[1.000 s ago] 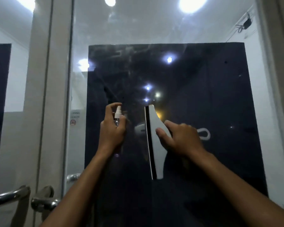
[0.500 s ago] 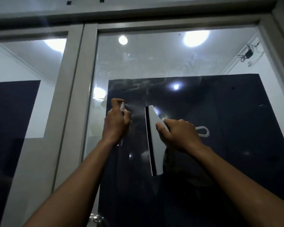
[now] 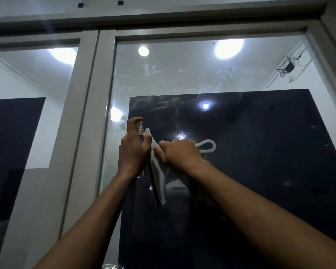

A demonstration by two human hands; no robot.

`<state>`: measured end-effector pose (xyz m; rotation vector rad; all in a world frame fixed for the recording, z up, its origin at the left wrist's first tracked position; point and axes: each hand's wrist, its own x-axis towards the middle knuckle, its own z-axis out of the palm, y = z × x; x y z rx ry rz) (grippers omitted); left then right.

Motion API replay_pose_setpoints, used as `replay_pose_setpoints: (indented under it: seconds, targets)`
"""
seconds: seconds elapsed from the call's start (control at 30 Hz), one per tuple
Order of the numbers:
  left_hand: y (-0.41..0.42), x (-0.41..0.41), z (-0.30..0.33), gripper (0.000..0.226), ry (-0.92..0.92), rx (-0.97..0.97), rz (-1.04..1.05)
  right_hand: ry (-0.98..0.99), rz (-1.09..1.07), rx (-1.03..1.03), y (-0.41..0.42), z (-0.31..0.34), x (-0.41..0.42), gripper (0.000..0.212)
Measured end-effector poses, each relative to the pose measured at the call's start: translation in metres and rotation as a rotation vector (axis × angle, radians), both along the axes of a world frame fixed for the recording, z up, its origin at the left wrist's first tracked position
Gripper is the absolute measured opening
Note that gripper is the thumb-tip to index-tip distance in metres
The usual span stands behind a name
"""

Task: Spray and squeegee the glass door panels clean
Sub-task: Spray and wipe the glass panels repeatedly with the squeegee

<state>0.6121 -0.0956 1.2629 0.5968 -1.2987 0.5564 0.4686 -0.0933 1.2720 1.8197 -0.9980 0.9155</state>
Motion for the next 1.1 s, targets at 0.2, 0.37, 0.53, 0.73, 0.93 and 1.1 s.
replay_pose_setpoints:
  seconds: [0.2,0.37,0.53,0.73,0.93,1.1]
  targets:
    - [-0.015,-0.006,-0.007,0.033,0.003,-0.002,-0.05,-0.012,-0.133,0.074,0.0,0.019,-0.025,0.052]
    - [-0.017,-0.009,-0.013,0.033,0.001,0.015,-0.086,-0.14,-0.234,0.144,0.009,0.011,-0.103,0.054]
    - [-0.01,-0.012,-0.012,0.032,-0.015,0.017,-0.1,-0.183,-0.185,0.084,0.01,0.015,-0.095,0.053]
    - [-0.006,-0.019,-0.023,0.035,-0.025,0.039,-0.138,-0.39,-0.163,0.179,-0.002,-0.007,-0.106,0.058]
    - [-0.002,-0.027,-0.044,0.032,-0.05,0.047,-0.124,-0.765,0.12,0.374,-0.011,-0.066,-0.106,0.041]
    - [0.003,-0.024,-0.046,0.031,-0.064,0.047,-0.146,-1.076,0.562,0.613,0.003,-0.029,-0.07,0.037]
